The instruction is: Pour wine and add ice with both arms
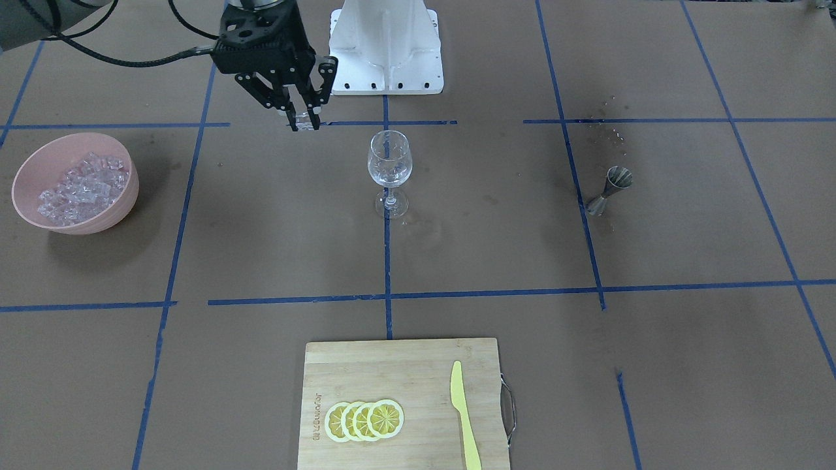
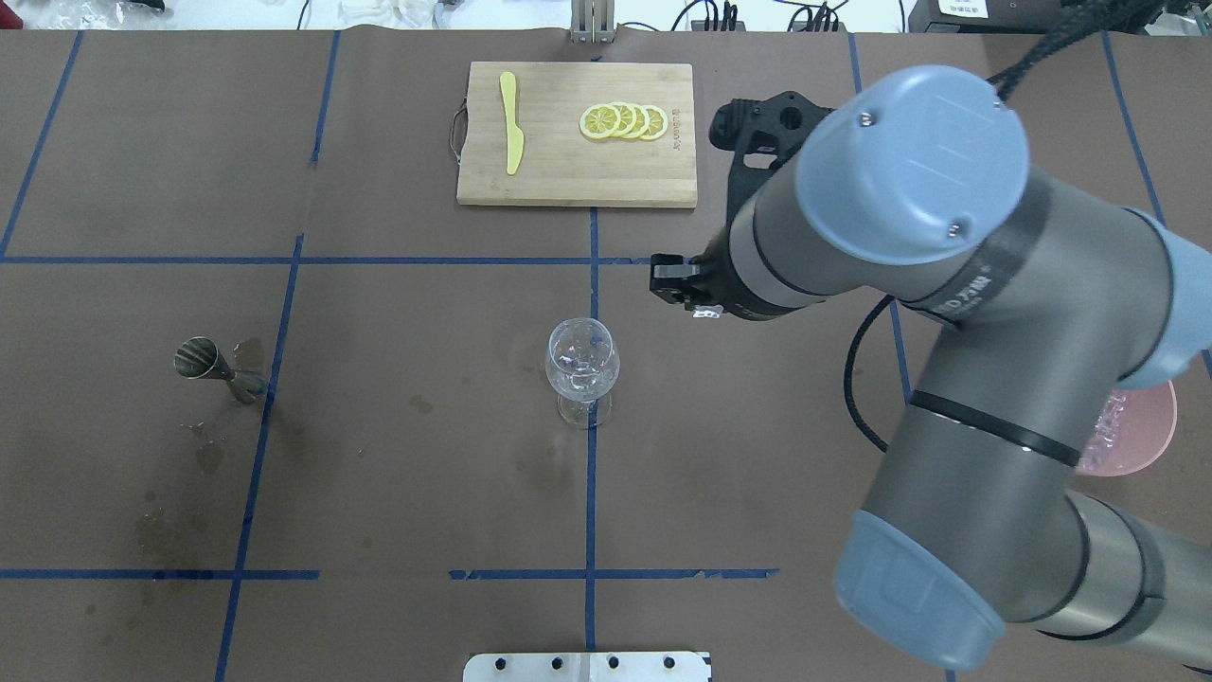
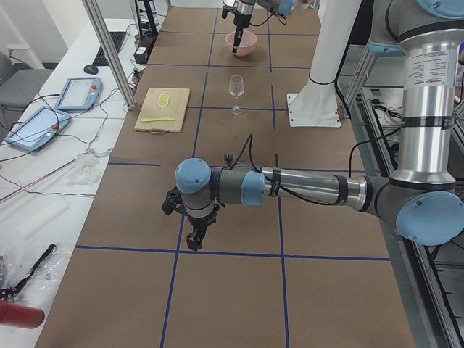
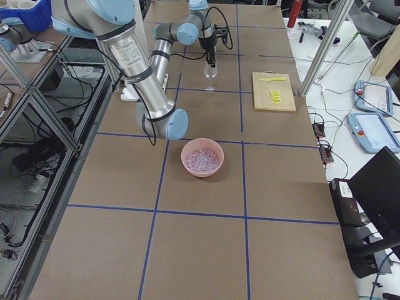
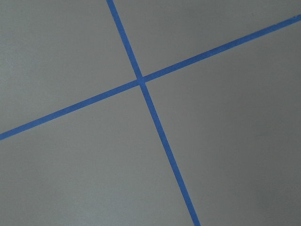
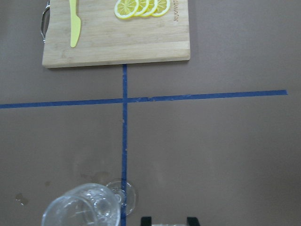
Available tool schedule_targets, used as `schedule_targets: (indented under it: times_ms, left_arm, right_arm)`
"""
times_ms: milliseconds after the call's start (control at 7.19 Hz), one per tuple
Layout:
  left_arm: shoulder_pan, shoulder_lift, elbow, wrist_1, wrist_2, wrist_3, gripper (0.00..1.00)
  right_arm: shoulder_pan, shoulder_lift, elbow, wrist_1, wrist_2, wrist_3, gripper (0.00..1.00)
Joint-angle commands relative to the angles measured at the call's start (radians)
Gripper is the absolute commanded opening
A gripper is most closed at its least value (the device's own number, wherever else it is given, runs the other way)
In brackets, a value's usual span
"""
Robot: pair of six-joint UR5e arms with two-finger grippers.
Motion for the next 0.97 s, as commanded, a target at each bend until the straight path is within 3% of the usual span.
schedule_targets:
  times_ms: [0, 556, 834]
  left_arm:
    - [0.000, -0.001, 0.000, 0.000, 0.000, 0.000, 1.00]
    - [0.002, -0.001, 0.001, 0.000, 0.000, 0.000, 1.00]
    - [0.002, -0.001, 0.003, 0.000, 0.000, 0.002, 1.00]
  right_arm:
    - [-0.054, 0.098, -0.097, -0.015, -0.061, 0.051, 0.00]
    - [-0.116, 0.187, -0.209, -0.012, -0.134, 0.110, 0.00]
    - [-0.137, 0.188, -0.220, -0.012, -0.148, 0.113, 0.00]
